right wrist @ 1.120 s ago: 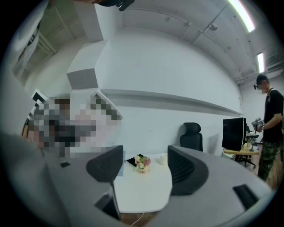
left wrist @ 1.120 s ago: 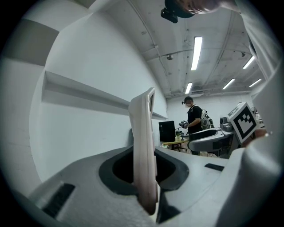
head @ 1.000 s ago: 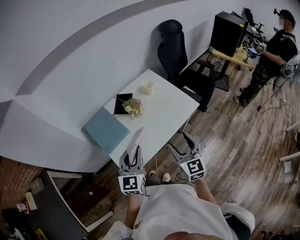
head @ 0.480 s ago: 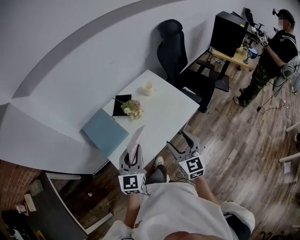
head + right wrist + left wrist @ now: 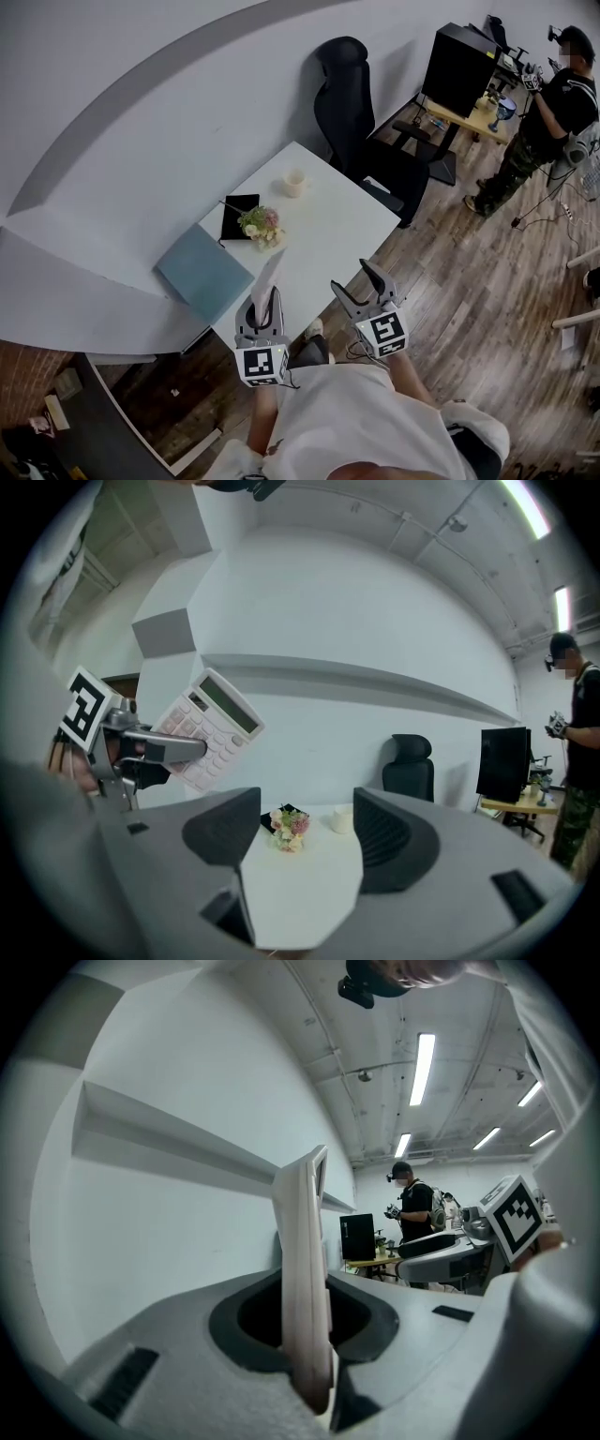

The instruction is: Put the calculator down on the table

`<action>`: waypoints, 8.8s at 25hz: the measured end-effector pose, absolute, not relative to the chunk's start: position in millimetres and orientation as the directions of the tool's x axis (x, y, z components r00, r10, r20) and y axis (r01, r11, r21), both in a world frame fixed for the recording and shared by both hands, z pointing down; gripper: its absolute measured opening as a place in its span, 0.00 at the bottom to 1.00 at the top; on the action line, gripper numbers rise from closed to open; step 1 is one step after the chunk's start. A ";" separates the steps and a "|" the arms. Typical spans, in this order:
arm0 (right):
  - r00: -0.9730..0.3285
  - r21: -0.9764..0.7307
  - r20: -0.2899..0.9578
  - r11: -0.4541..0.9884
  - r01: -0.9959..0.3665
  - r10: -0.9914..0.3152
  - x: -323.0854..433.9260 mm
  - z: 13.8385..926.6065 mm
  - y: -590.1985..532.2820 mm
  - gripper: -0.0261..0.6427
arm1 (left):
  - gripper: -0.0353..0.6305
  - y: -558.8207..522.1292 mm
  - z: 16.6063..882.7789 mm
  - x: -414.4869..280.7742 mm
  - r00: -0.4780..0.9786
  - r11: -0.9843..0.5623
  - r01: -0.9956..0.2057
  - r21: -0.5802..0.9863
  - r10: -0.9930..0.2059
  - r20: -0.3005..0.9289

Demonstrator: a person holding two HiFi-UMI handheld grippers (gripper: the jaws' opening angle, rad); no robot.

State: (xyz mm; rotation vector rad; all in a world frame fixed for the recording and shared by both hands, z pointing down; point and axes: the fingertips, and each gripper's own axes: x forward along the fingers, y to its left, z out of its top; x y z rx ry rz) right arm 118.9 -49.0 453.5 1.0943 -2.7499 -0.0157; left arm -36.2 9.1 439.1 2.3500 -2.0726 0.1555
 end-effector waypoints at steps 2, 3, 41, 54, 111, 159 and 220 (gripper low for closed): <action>-0.714 0.081 0.170 0.732 -0.677 -0.679 114.8 453.8 -59.1 0.50 | 0.15 -1.6 438.5 -40.1 0.120 -0.125 -0.990 -0.058 -0.990 0.074; -0.715 0.083 0.172 0.733 -0.675 -0.678 112.2 453.7 -64.3 0.50 | 0.15 -6.9 438.2 -42.4 0.120 -0.124 -0.991 -0.056 -0.990 0.072; -0.705 0.145 0.361 0.783 -0.605 -0.611 -8.2 497.5 -190.6 0.49 | 0.15 -131.6 520.2 -139.4 0.144 -0.116 -0.984 0.137 -0.966 0.216; -0.813 0.114 0.390 0.899 -0.422 -0.431 -42.8 523.7 -226.5 0.49 | 0.15 -145.7 543.8 -147.1 0.014 0.025 -0.991 0.133 -0.960 0.281; -0.770 -0.056 0.633 0.997 0.050 0.074 -29.5 669.7 -234.7 0.45 | 0.15 -139.5 704.7 -66.9 0.037 0.270 -0.846 0.459 -0.831 0.556; -0.662 -0.075 0.749 0.994 -0.080 0.003 19.5 734.3 -208.8 0.42 | 0.15 -140.7 774.8 -27.2 0.290 0.167 -0.781 0.602 -0.757 0.585; -0.657 -0.081 0.754 0.992 -0.092 0.001 26.6 741.3 -187.9 0.41 | 0.31 -139.5 793.0 -41.3 0.189 0.196 -0.858 0.475 -0.738 0.647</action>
